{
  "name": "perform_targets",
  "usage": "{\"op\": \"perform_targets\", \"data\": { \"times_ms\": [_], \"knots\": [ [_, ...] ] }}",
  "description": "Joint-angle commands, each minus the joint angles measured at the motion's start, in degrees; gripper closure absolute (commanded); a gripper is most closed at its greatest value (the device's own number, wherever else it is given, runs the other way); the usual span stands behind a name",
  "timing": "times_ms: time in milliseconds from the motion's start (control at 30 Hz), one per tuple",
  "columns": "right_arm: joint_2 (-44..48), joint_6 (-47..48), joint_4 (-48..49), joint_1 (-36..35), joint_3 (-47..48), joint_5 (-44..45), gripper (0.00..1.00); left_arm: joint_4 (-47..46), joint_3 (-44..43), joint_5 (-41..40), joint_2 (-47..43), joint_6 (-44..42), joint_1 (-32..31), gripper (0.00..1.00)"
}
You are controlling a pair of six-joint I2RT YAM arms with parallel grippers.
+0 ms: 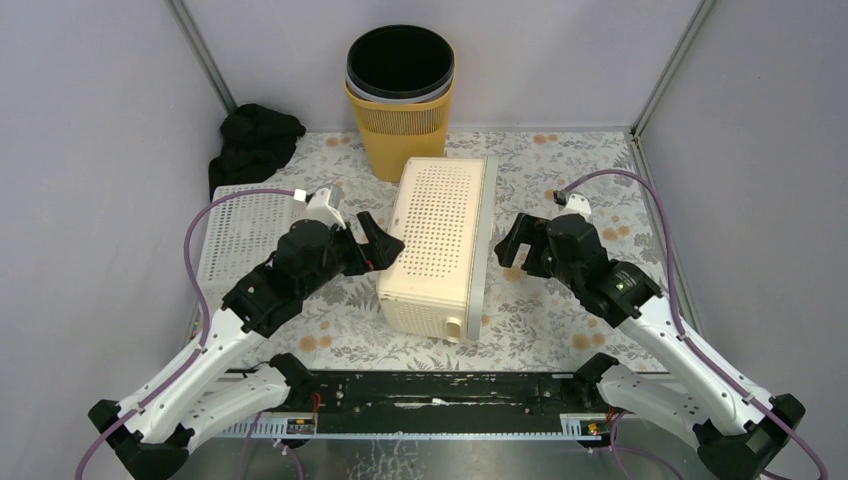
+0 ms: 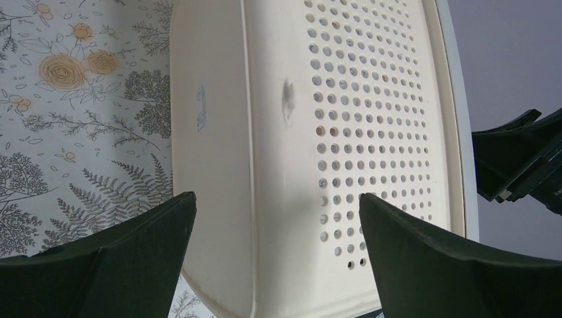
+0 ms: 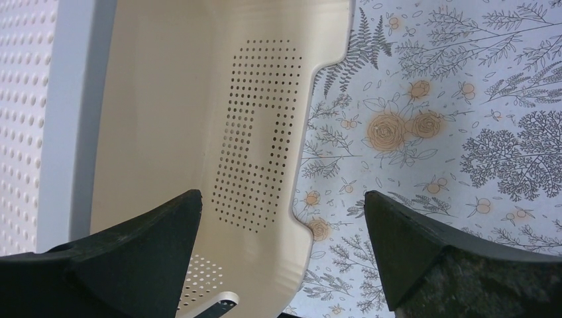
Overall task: Turn the large container upside down
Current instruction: Turn the container upside down at the center of the board.
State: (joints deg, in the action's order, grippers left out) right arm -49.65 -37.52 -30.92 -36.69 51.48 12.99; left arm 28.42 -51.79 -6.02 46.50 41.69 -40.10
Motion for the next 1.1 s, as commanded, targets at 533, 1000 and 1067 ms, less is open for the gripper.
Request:
{"op": "perform_targets", "data": {
  "times_ms": [533, 1000, 1067],
  "knots": [
    [-4.31, 3.86, 1.99, 0.16, 9.87, -0.35, 0.01, -0.13, -0.1, -1.31, -0.03, 0.06, -0.16, 0.0],
    [-17.16, 2.18, 3.94, 2.3, 21.16, -14.92, 0.01, 1.28, -1.69, -2.28, -0.26, -1.02, -0.14, 0.0],
    [-17.47, 1.29, 3.17, 2.84, 21.65, -15.9, 0.01, 1.2, -1.35, -2.19, -0.42, -0.79, -0.16, 0.0]
  ]
}}
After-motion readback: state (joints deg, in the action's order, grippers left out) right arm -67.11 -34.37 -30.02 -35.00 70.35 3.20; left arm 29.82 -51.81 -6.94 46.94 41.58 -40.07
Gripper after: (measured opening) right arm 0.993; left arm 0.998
